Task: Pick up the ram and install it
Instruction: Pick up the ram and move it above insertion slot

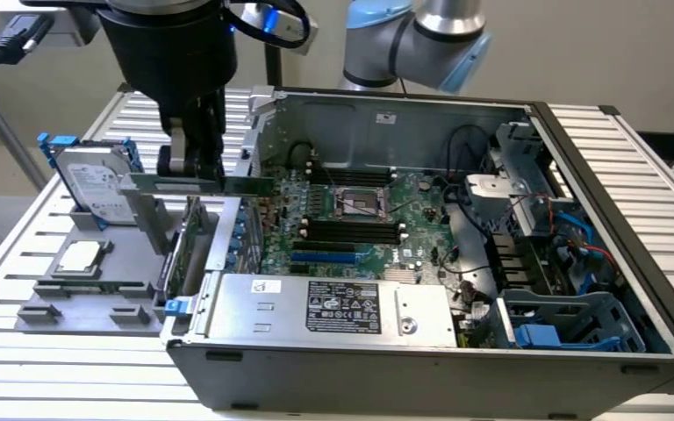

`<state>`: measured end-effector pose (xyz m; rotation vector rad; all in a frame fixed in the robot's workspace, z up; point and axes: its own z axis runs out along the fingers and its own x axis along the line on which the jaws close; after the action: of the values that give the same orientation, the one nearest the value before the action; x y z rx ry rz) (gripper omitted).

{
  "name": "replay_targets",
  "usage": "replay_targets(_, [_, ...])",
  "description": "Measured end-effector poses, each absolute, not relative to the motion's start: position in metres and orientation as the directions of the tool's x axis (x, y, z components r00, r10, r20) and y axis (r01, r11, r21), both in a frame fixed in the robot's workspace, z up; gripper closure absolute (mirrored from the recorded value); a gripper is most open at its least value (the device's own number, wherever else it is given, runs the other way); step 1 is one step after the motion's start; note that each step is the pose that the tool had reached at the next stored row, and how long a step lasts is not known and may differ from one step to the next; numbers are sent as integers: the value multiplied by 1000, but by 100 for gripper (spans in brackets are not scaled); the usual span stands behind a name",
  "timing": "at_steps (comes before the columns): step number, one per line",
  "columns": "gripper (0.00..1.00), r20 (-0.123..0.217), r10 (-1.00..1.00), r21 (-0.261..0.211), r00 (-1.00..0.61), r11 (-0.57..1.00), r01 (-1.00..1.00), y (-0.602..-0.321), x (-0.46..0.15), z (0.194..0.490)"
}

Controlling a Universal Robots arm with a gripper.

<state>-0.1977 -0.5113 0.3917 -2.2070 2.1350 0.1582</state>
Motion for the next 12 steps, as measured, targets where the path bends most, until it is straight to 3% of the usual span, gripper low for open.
replay_targets(12, [86,-130,-991,30,31,-35,-999,-510,-143,392])
